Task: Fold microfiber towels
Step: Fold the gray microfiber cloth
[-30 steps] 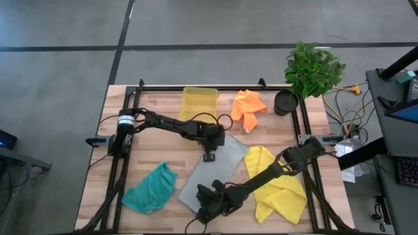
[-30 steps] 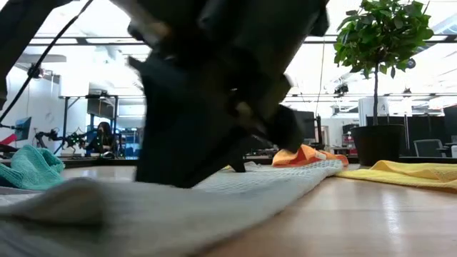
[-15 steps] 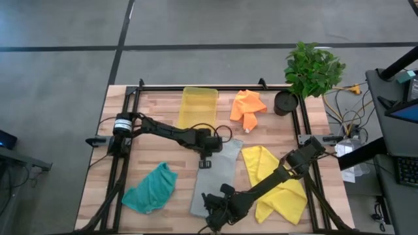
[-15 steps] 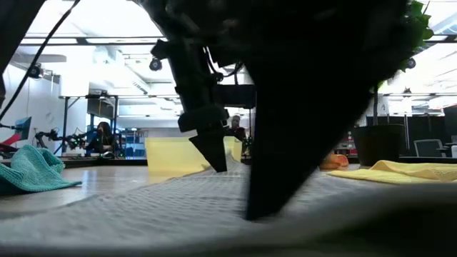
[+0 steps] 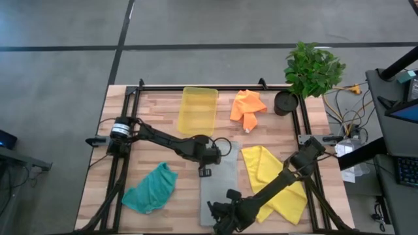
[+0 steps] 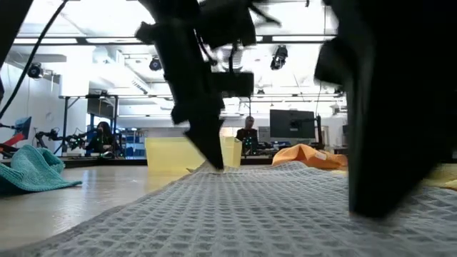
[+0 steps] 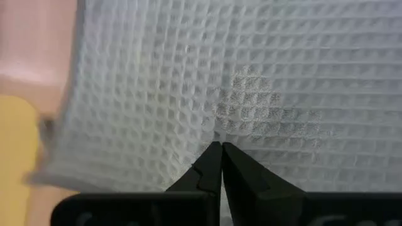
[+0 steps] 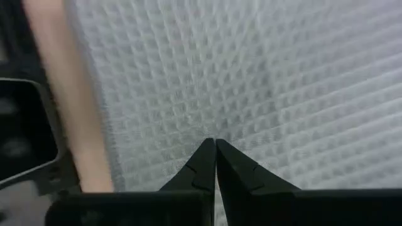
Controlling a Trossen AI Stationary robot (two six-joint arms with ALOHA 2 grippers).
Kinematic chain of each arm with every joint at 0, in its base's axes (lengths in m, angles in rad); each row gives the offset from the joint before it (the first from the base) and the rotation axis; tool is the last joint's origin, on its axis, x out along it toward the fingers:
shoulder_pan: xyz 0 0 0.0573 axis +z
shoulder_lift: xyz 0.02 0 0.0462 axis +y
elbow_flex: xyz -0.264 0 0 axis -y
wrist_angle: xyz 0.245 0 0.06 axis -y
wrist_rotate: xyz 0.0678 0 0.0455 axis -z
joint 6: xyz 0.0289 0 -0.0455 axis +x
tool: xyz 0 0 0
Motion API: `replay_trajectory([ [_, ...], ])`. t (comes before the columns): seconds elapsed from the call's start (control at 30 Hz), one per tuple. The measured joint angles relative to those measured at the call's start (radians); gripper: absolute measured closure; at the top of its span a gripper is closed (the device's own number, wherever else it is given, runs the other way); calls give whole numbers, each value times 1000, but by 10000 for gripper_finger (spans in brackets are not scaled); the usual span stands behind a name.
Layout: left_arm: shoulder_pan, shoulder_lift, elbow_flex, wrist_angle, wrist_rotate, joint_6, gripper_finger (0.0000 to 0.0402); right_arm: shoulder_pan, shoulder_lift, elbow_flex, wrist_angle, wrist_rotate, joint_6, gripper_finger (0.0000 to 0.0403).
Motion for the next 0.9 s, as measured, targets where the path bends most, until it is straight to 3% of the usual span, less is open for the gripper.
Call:
replay_trajectory([
  [0.13,-2,-95,-5,18,-87,9,402,0,-126,0,-82,136,-17,394],
  [0.23,0,-163,-20,30,-98,54,402,-3,-196,-20,-131,224,-25,394],
  [0.33,-7,-231,-31,38,-79,121,402,-2,-263,-71,-115,278,-39,394],
  [0.43,-37,-298,-54,45,4,170,402,4,-376,-166,-28,302,-36,394],
  [0.67,-202,-432,-217,81,99,127,402,58,-617,-650,583,308,36,394],
  [0.77,-294,-469,-299,166,102,27,402,73,-699,-856,871,283,83,394],
  [0.9,-403,-483,-366,311,97,-38,402,80,-752,-1058,1124,277,96,394],
])
